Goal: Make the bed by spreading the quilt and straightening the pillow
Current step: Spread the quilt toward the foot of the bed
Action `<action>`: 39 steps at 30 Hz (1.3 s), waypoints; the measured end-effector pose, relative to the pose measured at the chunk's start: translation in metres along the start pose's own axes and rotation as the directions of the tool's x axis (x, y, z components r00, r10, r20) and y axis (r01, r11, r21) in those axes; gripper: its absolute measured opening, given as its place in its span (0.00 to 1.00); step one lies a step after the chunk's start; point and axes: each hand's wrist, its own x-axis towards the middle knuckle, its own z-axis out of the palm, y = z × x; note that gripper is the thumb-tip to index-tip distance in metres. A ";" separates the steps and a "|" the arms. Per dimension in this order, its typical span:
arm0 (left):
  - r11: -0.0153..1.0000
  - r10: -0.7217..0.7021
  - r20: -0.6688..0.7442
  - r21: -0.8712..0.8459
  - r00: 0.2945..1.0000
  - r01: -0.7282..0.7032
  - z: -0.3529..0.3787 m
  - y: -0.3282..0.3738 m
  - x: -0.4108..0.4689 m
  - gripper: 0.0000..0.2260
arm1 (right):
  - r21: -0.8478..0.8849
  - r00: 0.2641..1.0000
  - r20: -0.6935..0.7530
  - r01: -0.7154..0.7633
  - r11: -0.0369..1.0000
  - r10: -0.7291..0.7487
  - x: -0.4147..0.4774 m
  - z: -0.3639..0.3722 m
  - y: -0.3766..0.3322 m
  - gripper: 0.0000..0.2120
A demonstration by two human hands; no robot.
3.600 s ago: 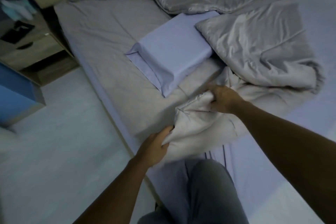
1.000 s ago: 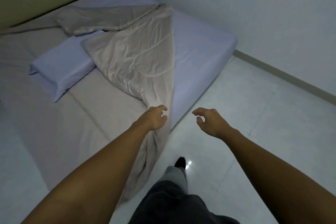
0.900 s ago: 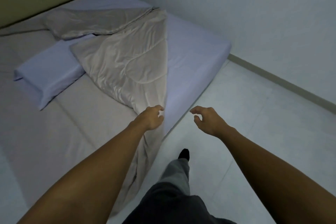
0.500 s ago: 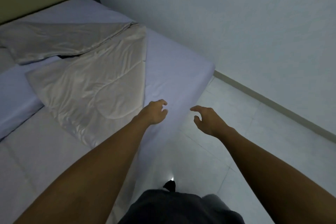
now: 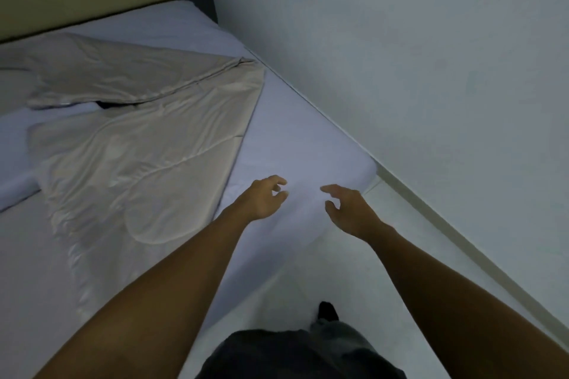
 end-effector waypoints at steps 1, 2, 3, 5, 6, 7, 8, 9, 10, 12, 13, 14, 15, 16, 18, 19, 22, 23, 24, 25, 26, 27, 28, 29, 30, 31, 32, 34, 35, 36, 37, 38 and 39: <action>0.998 -0.017 -0.028 -0.066 0.999 0.015 0.002 0.008 0.007 0.16 | 0.030 1.000 -0.013 0.007 1.000 -0.006 0.013 -0.010 0.005 0.17; 0.992 -0.032 -0.059 -0.121 0.998 0.024 0.003 0.016 0.015 0.14 | 0.069 1.000 -0.028 0.007 0.998 -0.005 0.027 -0.019 0.010 0.16; 0.986 -0.045 -0.096 -0.166 0.994 0.028 0.004 0.021 0.022 0.14 | 0.096 0.999 -0.034 0.006 0.995 -0.003 0.042 -0.027 0.014 0.15; 0.973 -0.066 -0.144 -0.230 0.987 0.032 0.001 0.027 0.037 0.13 | 0.090 1.000 -0.010 -0.004 0.996 0.005 0.070 -0.038 0.018 0.14; 0.967 -0.068 -0.156 -0.255 0.985 0.026 -0.001 0.028 0.046 0.12 | 0.080 1.000 0.010 -0.006 0.997 0.005 0.085 -0.041 0.019 0.14; 0.962 -0.070 -0.167 -0.273 0.983 0.022 -0.006 0.030 0.054 0.12 | 0.087 1.000 0.020 -0.005 0.996 0.003 0.100 -0.043 0.019 0.14; 0.954 -0.076 -0.188 -0.299 0.979 0.017 -0.013 0.032 0.063 0.11 | 0.110 1.000 0.020 -0.008 0.994 0.006 0.117 -0.046 0.017 0.14; 0.944 -0.092 -0.218 -0.331 0.971 0.015 -0.022 0.034 0.074 0.11 | 0.138 1.000 0.013 -0.006 0.990 0.004 0.135 -0.048 0.014 0.13; 0.927 -0.105 -0.256 -0.374 0.961 0.002 -0.031 0.034 0.084 0.11 | 0.173 1.000 -0.001 -0.001 0.985 0.001 0.154 -0.050 0.009 0.12; 0.891 -0.123 -0.335 -0.451 0.934 -0.044 -0.050 0.032 0.103 0.10 | 0.272 1.000 -0.026 0.018 0.962 -0.011 0.188 -0.050 0.000 0.11; 0.872 -0.133 -0.369 -0.485 0.920 -0.068 -0.060 0.031 0.111 0.09 | 0.326 0.999 -0.032 0.028 0.945 -0.018 0.202 -0.049 -0.005 0.10; 0.848 -0.158 -0.395 -0.523 0.905 -0.080 -0.069 0.027 0.118 0.09 | 0.373 0.999 -0.028 0.031 0.927 -0.022 0.215 -0.047 -0.012 0.09; 0.824 -0.187 -0.408 -0.560 0.893 -0.083 -0.078 0.021 0.122 0.09 | 0.410 0.999 -0.019 0.040 0.911 -0.035 0.226 -0.045 -0.020 0.08; 0.805 -0.210 -0.423 -0.587 0.882 -0.089 -0.086 0.015 0.126 0.08 | 0.439 0.998 -0.015 0.058 0.896 -0.057 0.236 -0.041 -0.027 0.08; 0.778 -0.249 -0.452 -0.620 0.857 -0.101 -0.105 -0.001 0.136 0.08 | 0.493 0.995 0.000 0.083 0.866 -0.096 0.258 -0.032 -0.045 0.08; 0.764 -0.277 -0.465 -0.637 0.841 -0.101 -0.114 -0.011 0.138 0.07 | 0.517 0.994 0.032 0.072 0.853 -0.103 0.270 -0.026 -0.055 0.08; 0.726 -0.378 -0.514 -0.681 0.770 -0.098 -0.141 -0.039 0.138 0.09 | 0.526 0.982 0.133 0.047 0.849 -0.137 0.308 0.002 -0.091 0.10; 0.713 -0.414 -0.527 -0.695 0.742 -0.096 -0.150 -0.049 0.136 0.10 | 0.512 0.972 0.169 0.052 0.858 -0.160 0.321 0.014 -0.104 0.12; 0.704 -0.448 -0.540 -0.705 0.713 -0.092 -0.159 -0.061 0.136 0.11 | 0.495 0.961 0.204 0.062 0.867 -0.185 0.335 0.026 -0.118 0.13; 0.696 -0.480 -0.550 -0.713 0.683 -0.085 -0.170 -0.074 0.136 0.11 | 0.484 0.949 0.236 0.074 0.872 -0.211 0.349 0.037 -0.133 0.13; 0.687 -0.513 -0.558 -0.723 0.653 -0.079 -0.180 -0.088 0.137 0.11 | 0.482 0.935 0.263 0.087 0.872 -0.239 0.364 0.049 -0.149 0.14; 0.677 -0.541 -0.567 -0.732 0.621 -0.078 -0.192 -0.103 0.139 0.11 | 0.480 0.919 0.292 0.100 0.872 -0.266 0.379 0.061 -0.166 0.14; 0.666 -0.569 -0.574 -0.741 0.589 -0.080 -0.204 -0.120 0.141 0.11 | 0.476 0.903 0.316 0.116 0.872 -0.292 0.393 0.074 -0.183 0.15; 0.653 -0.596 -0.580 -0.753 0.556 -0.085 -0.216 -0.138 0.145 0.11 | 0.474 0.884 0.343 0.129 0.871 -0.318 0.410 0.089 -0.199 0.15; 0.636 -0.625 -0.584 -0.766 0.518 -0.096 -0.229 -0.157 0.149 0.11 | 0.477 0.865 0.364 0.146 0.867 -0.346 0.426 0.104 -0.215 0.14; 0.618 -0.654 -0.589 -0.778 0.474 -0.114 -0.242 -0.177 0.153 0.11 | 0.483 0.846 0.377 0.169 0.859 -0.378 0.443 0.121 -0.232 0.13; 0.602 -0.686 -0.592 -0.788 0.422 -0.128 -0.254 -0.197 0.157 0.11 | 0.486 0.823 0.390 0.197 0.851 -0.413 0.460 0.141 -0.248 0.12; 0.573 -0.749 -0.587 -0.807 0.306 -0.146 -0.274 -0.239 0.162 0.10 | 0.502 0.769 0.429 0.233 0.833 -0.474 0.495 0.187 -0.281 0.14; 0.566 -0.771 -0.586 -0.810 0.250 -0.153 -0.282 -0.261 0.164 0.09 | 0.509 0.744 0.444 0.248 0.824 -0.498 0.511 0.213 -0.297 0.15; 0.565 -0.785 -0.587 -0.810 0.201 -0.158 -0.289 -0.285 0.165 0.09 | 0.516 0.716 0.459 0.266 0.814 -0.525 0.526 0.241 -0.314 0.15; 0.563 -0.795 -0.584 -0.811 0.162 -0.161 -0.295 -0.309 0.167 0.08 | 0.517 0.686 0.475 0.288 0.806 -0.551 0.538 0.270 -0.330 0.15; 0.562 -0.804 -0.581 -0.812 0.128 -0.156 -0.300 -0.333 0.169 0.08 | 0.514 0.657 0.493 0.310 0.800 -0.571 0.549 0.299 -0.346 0.14; 0.570 -0.805 -0.585 -0.809 0.102 -0.142 -0.305 -0.358 0.171 0.08 | 0.511 0.631 0.506 0.329 0.794 -0.588 0.558 0.329 -0.360 0.13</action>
